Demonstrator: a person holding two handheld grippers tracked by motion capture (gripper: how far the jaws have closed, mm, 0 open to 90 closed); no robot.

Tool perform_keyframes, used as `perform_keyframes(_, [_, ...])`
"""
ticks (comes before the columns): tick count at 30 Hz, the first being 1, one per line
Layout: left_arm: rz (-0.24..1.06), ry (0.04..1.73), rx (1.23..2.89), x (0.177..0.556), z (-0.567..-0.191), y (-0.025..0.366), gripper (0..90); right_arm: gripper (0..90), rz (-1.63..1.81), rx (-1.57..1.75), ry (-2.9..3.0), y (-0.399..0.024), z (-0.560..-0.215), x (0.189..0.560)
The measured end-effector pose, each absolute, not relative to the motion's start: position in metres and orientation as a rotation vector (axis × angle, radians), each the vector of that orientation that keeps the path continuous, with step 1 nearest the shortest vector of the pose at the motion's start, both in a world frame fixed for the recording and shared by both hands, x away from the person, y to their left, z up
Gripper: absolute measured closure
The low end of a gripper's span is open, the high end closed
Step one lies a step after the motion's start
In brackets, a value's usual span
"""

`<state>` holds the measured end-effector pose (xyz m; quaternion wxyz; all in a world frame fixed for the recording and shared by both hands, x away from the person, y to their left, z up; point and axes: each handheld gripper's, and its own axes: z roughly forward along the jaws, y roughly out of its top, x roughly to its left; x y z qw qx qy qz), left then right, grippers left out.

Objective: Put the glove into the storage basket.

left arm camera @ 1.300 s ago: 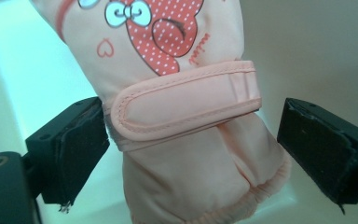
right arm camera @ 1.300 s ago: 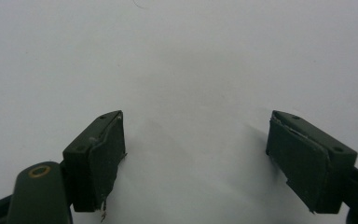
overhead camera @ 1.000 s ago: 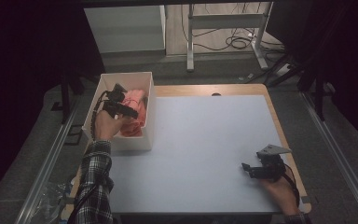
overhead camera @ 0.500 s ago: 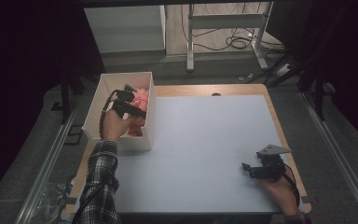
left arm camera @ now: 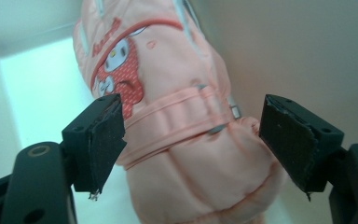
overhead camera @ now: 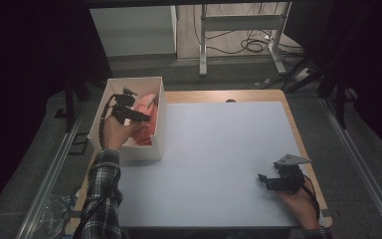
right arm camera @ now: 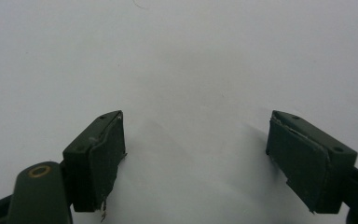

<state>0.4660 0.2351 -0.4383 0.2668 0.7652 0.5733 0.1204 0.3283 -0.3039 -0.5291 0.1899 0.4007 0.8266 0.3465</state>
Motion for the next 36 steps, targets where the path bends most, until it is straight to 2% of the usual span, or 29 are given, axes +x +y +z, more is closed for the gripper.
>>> perform_keyframes(13, [0.388, 1.565, 2.001, 0.461, -0.429, 0.243, 25.3, 19.8, 0.974, 1.126, 2.323, -0.304, -0.529, 0.328])
perform_keyframes(21, [0.420, 1.575, 1.938, 0.459, -0.427, 0.251, 38.0, 19.8, 0.974, 1.126, 2.323, -0.304, -0.529, 0.328])
perform_keyframes(25, [0.416, 1.568, 1.932, 0.456, -0.424, 0.251, 41.4, 19.8, 0.974, 1.126, 2.323, -0.304, -0.529, 0.328])
perform_keyframes(29, [0.427, 1.547, 1.947, 0.450, -0.418, 0.249, 38.9, 19.8, 0.974, 1.127, 2.323, -0.304, -0.529, 0.328])
perform_keyframes(36, [0.457, 1.516, 1.973, 0.439, -0.412, 0.245, 27.3, 19.8, 0.973, 1.127, 2.323, -0.304, -0.529, 0.328])
